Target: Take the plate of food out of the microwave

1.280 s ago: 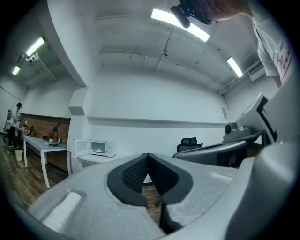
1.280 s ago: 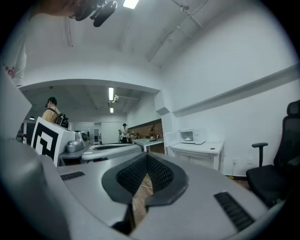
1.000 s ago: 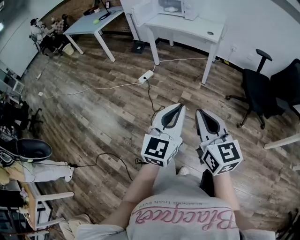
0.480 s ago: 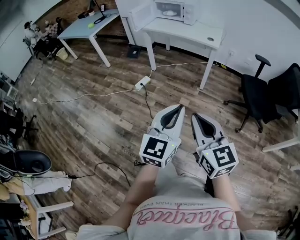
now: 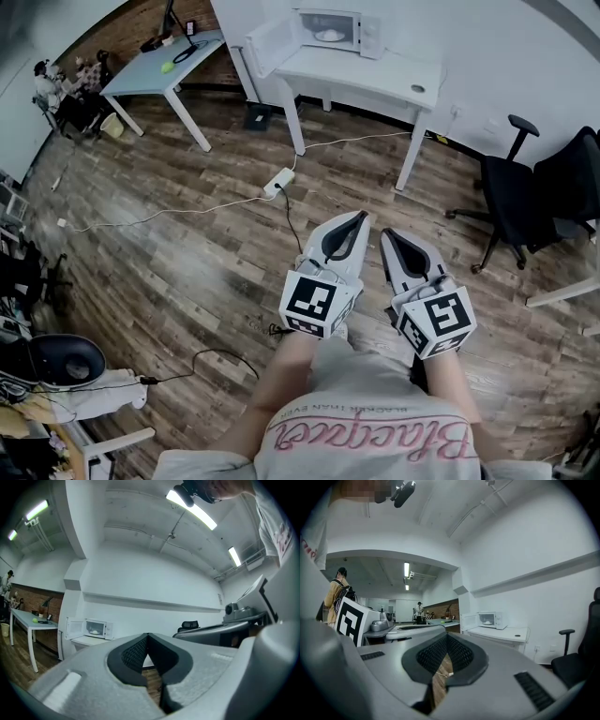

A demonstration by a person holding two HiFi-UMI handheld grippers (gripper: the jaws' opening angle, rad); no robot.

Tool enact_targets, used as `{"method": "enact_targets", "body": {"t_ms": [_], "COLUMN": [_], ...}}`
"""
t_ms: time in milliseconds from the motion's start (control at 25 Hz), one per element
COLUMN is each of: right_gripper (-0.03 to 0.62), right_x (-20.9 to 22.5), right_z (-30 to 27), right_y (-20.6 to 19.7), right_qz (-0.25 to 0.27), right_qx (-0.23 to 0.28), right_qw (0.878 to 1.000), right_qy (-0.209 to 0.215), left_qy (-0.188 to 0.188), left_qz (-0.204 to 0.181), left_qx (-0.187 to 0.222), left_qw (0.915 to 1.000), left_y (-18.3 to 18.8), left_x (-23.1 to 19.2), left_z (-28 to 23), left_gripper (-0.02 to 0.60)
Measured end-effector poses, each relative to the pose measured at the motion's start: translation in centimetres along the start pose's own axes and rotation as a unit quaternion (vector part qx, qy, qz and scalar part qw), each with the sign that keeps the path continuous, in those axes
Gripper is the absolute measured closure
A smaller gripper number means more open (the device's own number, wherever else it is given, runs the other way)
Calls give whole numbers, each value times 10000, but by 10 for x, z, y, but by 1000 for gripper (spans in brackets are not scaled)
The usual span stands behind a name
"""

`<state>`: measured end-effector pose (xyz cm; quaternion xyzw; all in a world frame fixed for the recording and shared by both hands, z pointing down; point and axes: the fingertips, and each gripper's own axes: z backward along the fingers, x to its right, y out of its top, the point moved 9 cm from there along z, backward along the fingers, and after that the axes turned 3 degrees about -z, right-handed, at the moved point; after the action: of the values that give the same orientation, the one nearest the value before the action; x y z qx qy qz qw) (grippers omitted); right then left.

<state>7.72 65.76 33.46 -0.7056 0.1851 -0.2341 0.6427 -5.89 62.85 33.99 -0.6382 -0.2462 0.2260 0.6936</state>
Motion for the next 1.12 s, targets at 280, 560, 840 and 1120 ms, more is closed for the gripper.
{"method": "enact_targets", "body": {"t_ms": [280,560,840,1120], "right_gripper": [583,583,583,583], "right_x": [4,1,-2,-2], "right_z": [-34,-47,-47,-47], "right_y": [4,0,-2,-2], "right_qz": [-2,39,89,13], "right_qx": [62,-20,-86,-73], "right_qw": [10000,9999,9999,9999], "right_qy": [-71,-106,-59,-138], "left_qy": [-136,-229,-223,-324], "left_qz": [-45,12,114,147], "left_qx": [111,133,157,35], "left_qw": [9998,9996,9996,9994], "left_y": [2,-3,-7,-11], "left_x": [-31,-46,-48,-48], "left_z": [-18,-21,-21,-24], "left_gripper": [575,575,575,575]}}
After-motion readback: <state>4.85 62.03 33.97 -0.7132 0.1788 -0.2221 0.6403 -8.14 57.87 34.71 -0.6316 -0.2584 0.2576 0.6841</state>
